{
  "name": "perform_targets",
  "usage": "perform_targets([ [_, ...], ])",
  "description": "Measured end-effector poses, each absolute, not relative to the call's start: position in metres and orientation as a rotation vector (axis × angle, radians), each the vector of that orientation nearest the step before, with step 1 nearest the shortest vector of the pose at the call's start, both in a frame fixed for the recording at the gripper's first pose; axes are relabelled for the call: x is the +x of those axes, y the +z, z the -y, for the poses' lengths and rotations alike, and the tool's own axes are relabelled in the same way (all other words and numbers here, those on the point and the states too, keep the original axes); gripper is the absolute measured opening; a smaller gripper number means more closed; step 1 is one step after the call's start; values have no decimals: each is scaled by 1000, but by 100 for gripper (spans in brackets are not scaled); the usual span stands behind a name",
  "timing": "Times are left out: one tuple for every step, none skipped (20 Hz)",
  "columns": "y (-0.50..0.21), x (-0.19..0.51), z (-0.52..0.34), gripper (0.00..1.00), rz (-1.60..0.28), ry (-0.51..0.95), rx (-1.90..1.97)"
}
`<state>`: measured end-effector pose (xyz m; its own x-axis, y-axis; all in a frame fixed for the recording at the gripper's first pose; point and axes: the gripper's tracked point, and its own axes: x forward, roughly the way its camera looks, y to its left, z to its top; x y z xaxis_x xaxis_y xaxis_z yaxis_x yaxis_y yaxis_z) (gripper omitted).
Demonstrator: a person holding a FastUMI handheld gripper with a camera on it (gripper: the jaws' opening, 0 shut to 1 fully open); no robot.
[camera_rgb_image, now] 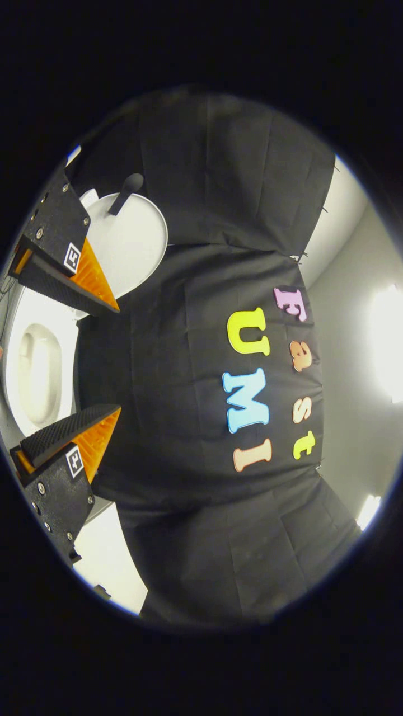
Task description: Open the toilet lid.
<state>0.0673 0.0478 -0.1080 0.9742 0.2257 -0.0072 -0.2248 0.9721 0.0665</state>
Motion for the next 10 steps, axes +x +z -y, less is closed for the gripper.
perform_targets([
  [-115,61,-39,96,-26,219,55],
  [-123,56,-29,96,-40,205,49],
  [-127,48,-20,96,-46,191,46],
  [-130,40,-13,96,-48,184,44],
  [-133,34,-6,96,-48,173,42],
  [-136,26,1,96,-51,158,43],
  [-139,19,9,96,-54,143,51],
  [-140,11,12,96,-53,141,65],
  [-138,2,15,96,-41,130,82],
  [-135,-5,20,96,-24,113,97],
])
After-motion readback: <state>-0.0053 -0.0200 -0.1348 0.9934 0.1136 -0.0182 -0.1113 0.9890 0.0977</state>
